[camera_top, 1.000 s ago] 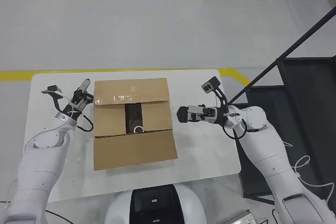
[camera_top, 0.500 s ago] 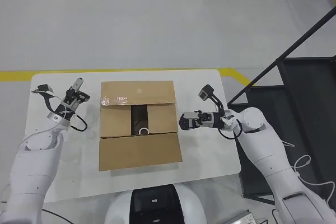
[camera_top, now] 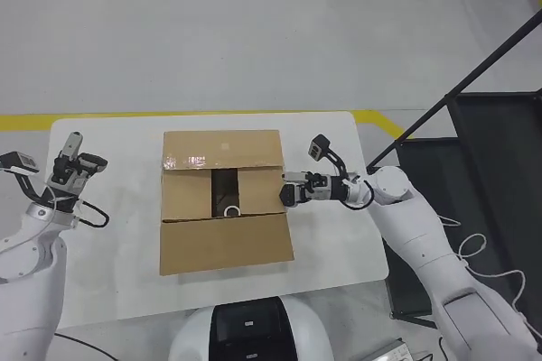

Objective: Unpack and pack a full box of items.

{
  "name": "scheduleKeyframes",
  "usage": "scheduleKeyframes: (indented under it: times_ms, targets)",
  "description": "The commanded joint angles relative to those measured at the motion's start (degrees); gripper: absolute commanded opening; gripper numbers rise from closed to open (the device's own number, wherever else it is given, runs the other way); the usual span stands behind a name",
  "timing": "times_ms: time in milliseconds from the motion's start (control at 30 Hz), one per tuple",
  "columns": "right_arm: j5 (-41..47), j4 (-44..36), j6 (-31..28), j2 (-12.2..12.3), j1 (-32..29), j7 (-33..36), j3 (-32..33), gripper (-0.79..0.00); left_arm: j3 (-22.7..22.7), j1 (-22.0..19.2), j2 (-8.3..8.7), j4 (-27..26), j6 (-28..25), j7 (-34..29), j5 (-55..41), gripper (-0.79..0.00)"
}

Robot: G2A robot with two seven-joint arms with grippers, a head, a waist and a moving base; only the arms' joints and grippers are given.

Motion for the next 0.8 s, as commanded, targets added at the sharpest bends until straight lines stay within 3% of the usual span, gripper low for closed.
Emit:
scheduleKeyframes:
  times_ms: [0, 433, 767]
  targets:
    - [0.4, 2.4, -0.7, -0.7, 1.4, -0.6, -1.7, 0.000, 0.0, 0.0, 0.00, 0.0, 0.0, 0.0, 0.0, 0.000]
    - [3.2, 13.5, -7.3, -5.0, 9.2, -7.4, -7.6, 0.000, 0.0, 0.0, 0.00, 0.0, 0.0, 0.0, 0.0, 0.000]
    - [5.7, 20.1, -16.8, -8.6, 15.4, -12.1, -10.2, 0.000, 0.0, 0.0, 0.00, 0.0, 0.0, 0.0, 0.0, 0.000]
